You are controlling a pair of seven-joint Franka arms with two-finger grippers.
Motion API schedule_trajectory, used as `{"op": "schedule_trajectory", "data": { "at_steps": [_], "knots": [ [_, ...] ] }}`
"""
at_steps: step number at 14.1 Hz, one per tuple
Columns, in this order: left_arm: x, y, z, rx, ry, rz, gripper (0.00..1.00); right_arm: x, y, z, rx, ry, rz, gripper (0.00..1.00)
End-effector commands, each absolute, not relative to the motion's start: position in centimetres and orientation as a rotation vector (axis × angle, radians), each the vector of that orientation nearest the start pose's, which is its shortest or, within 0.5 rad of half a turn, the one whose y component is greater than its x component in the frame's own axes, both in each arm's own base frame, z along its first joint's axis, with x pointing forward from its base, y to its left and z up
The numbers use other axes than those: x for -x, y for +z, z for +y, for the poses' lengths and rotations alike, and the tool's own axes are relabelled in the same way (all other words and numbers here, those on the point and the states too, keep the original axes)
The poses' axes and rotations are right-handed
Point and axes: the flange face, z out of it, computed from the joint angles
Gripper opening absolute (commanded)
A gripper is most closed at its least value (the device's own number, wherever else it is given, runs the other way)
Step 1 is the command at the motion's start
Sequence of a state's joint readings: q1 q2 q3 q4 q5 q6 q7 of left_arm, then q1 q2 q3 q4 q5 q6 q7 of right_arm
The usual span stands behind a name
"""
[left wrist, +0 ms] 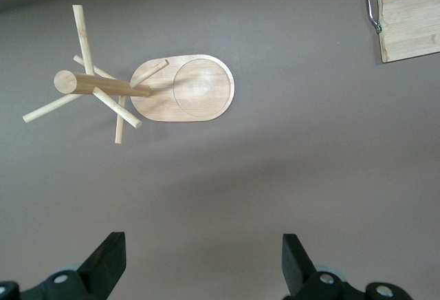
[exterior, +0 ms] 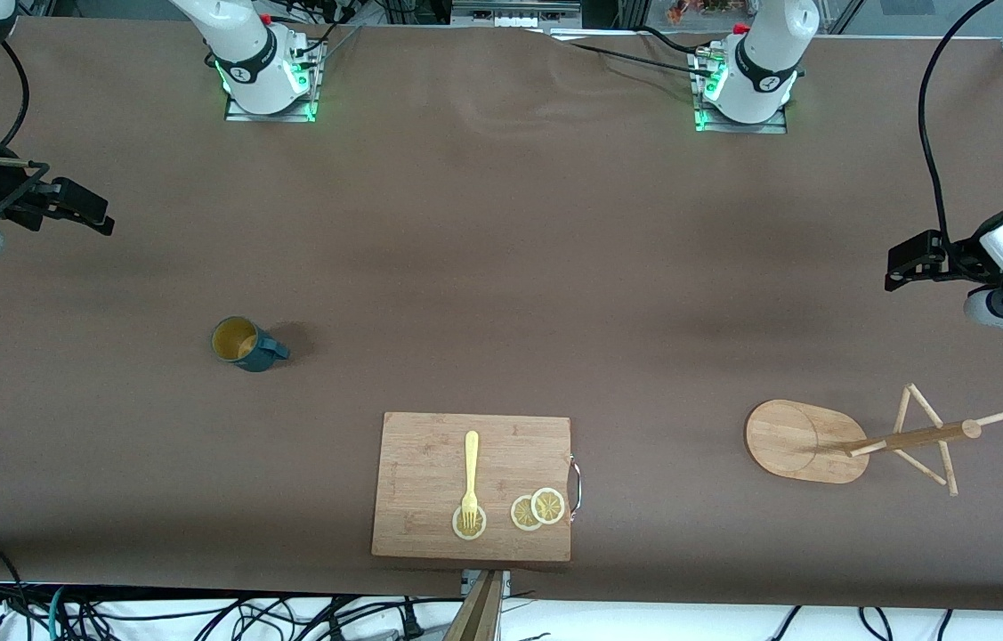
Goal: Pass cup and hang on rack
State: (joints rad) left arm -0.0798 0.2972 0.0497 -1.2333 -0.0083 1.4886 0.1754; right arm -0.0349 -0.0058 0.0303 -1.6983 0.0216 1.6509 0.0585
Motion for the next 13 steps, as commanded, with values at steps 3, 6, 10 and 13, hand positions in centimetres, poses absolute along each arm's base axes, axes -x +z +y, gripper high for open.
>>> {"op": "schedule_trajectory", "data": {
  "at_steps": [3, 6, 10, 13],
  "knots": [
    [-63.8, 60.38, -2.4, 3.127, 0.048, 0.32, 1.0, -55.52, 57.99, 0.0, 3.117, 0.046, 0.073, 1.0],
    [-63.8, 60.38, -2.4, 3.127, 0.048, 0.32, 1.0, -55.53, 57.96, 0.1, 3.115, 0.051, 0.071, 1.0],
    [-63.81, 60.38, -2.32, 3.127, 0.048, 0.323, 1.0, -55.61, 57.67, 0.02, 3.113, 0.063, 0.069, 1.0],
    [-63.81, 60.38, -2.32, 3.127, 0.048, 0.32, 1.0, -55.6, 57.66, 0.18, 3.115, 0.065, 0.064, 1.0]
  ]
}}
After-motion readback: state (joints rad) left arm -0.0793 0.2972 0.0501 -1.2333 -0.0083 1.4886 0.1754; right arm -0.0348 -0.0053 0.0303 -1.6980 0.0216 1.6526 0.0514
